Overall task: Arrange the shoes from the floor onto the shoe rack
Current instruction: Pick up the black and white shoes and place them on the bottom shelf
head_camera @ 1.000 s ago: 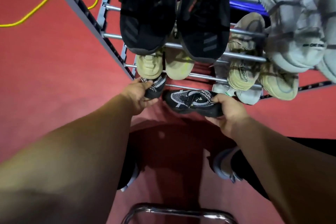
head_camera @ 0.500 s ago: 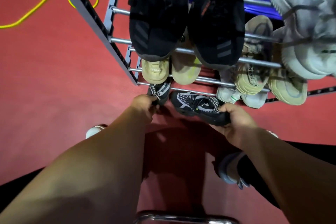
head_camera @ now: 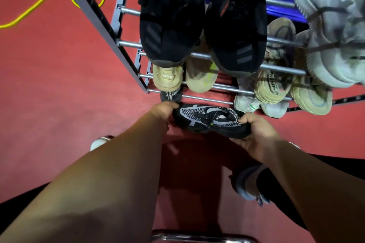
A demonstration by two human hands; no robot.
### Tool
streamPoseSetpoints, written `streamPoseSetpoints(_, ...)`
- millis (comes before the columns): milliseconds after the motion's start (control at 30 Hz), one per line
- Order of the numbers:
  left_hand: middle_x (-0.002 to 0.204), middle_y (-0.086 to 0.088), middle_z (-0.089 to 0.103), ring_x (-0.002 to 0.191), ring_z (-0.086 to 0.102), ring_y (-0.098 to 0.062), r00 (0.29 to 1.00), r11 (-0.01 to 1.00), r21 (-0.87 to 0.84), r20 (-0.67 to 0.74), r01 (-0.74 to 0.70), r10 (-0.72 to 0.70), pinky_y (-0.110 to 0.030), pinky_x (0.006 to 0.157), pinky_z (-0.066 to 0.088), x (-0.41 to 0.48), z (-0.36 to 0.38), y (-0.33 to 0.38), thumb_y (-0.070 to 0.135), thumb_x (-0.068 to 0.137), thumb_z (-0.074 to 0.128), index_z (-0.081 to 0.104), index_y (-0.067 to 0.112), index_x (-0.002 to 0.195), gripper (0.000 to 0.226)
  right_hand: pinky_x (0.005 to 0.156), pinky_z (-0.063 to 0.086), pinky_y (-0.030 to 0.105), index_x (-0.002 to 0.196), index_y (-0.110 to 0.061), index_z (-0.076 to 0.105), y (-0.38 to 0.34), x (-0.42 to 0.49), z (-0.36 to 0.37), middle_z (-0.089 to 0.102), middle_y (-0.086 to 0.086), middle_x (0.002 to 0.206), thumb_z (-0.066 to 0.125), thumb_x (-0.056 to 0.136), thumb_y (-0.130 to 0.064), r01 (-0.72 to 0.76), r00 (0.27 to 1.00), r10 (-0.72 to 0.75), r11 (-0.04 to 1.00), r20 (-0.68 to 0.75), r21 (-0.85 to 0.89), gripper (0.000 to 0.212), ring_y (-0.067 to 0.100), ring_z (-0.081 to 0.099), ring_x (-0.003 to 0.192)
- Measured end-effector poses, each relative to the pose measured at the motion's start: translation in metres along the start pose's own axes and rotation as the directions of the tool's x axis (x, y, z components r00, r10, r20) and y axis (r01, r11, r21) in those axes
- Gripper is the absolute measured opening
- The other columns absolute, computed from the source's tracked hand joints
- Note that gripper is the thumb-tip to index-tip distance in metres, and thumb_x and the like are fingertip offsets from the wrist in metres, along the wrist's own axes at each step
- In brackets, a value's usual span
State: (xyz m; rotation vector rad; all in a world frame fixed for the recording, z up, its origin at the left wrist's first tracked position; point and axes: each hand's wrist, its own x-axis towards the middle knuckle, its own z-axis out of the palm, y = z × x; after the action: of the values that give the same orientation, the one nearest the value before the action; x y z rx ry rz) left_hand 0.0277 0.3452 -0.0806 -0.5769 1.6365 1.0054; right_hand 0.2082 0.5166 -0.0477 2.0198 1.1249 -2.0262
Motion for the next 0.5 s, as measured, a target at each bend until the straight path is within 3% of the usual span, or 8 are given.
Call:
streamPoseSetpoints(67,0.084,-0.007,0.067,0.075,0.061,-0.023,0.998,0.998,0.046,0.044,0.034,-0.036,-0.048,0.091,0.049,-0.003,-0.001,-0.007,0.026,0.096,0.062,0.062,0.011,0.09,0.016,0.074,0.059,0.037,0.104,-0.01,0.069,-0.003,-0.002,0.003,0.075,0.012,0.098,0.058,0.077,-0.013,-0.01,1.0,0.01,1.0,0.022,-0.006,0.029,0.03,0.071,0.087)
streamPoseSetpoints(100,0.081,-0.008,0.068,0.07,0.064,-0.023,0.998,0.999,0.014,0.049,0.046,-0.047,-0.051,0.091,0.052,-0.003,-0.002,-0.01,0.02,0.097,0.062,0.062,0.008,0.091,0.014,0.073,0.059,0.036,0.102,-0.01,0.068,-0.004,-0.002,0.006,0.075,0.011,0.097,0.058,0.079,-0.014,-0.012,1.0,0.012,1.0,0.023,0.002,0.026,0.029,0.07,0.086)
streamPoseSetpoints(133,0.079,-0.009,0.066,0.066,0.063,-0.024,0.998,0.999,-0.015,0.03,0.05,-0.049,-0.047,0.083,0.057,0.0,-0.005,-0.012,0.013,0.097,0.061,0.062,0.005,0.093,0.009,0.071,0.059,0.035,0.101,-0.01,0.067,-0.006,-0.002,0.008,0.074,0.01,0.094,0.058,0.081,-0.014,-0.013,1.0,0.013,1.0,0.021,0.028,0.021,0.028,0.07,0.082)
streamPoseSetpoints(200,0.082,-0.01,0.058,0.066,0.058,-0.023,0.999,0.999,-0.037,0.0,0.038,-0.038,-0.033,0.053,0.06,0.005,-0.013,-0.016,0.003,0.094,0.059,0.058,0.003,0.095,0.001,0.071,0.06,0.036,0.101,-0.011,0.064,-0.01,0.001,0.014,0.073,0.01,0.092,0.062,0.086,-0.014,-0.002,1.0,0.003,0.995,-0.005,0.104,0.015,0.026,0.07,0.076)
streamPoseSetpoints(267,0.072,-0.007,0.056,0.057,0.055,-0.017,0.998,0.996,-0.072,0.053,0.044,-0.04,-0.025,0.042,0.054,0.008,-0.022,-0.022,-0.001,0.093,0.058,0.057,0.005,0.088,0.008,0.073,0.06,0.036,0.103,-0.012,0.063,-0.014,0.005,0.02,0.071,0.009,0.094,0.066,0.09,-0.016,0.028,0.999,-0.023,0.985,-0.033,0.17,0.014,0.023,0.069,0.077)
streamPoseSetpoints(333,0.062,-0.002,0.059,0.052,0.055,-0.01,0.985,0.991,-0.123,0.171,0.055,-0.033,-0.025,0.053,0.056,0.01,-0.027,-0.028,-0.002,0.094,0.06,0.06,0.006,0.089,0.01,0.082,0.06,0.035,0.104,-0.013,0.063,-0.017,0.01,0.028,0.068,0.011,0.104,0.067,0.091,-0.018,0.038,0.999,-0.029,0.977,-0.046,0.21,0.014,0.024,0.067,0.087)
streamPoseSetpoints(400,0.08,-0.004,0.069,0.069,0.063,-0.013,0.971,0.973,-0.223,0.24,0.065,-0.01,-0.026,0.062,0.058,0.01,-0.023,-0.032,-0.006,0.094,0.06,0.065,0.007,0.094,0.014,0.093,0.057,0.037,0.107,-0.013,0.062,-0.017,0.01,0.037,0.064,0.013,0.112,0.063,0.094,-0.021,0.008,1.0,-0.004,0.985,-0.022,0.173,0.015,0.026,0.064,0.095)
streamPoseSetpoints(500,0.098,-0.012,0.069,0.085,0.068,-0.023,0.969,0.919,-0.388,0.244,0.075,0.024,-0.031,0.066,0.063,0.011,-0.008,-0.037,-0.017,0.091,0.052,0.062,0.009,0.102,0.03,0.091,0.054,0.042,0.125,-0.012,0.06,-0.008,0.005,0.053,0.062,0.009,0.122,0.057,0.099,-0.023,-0.058,0.994,0.055,0.998,0.091,0.026,0.029,0.028,0.064,0.102)
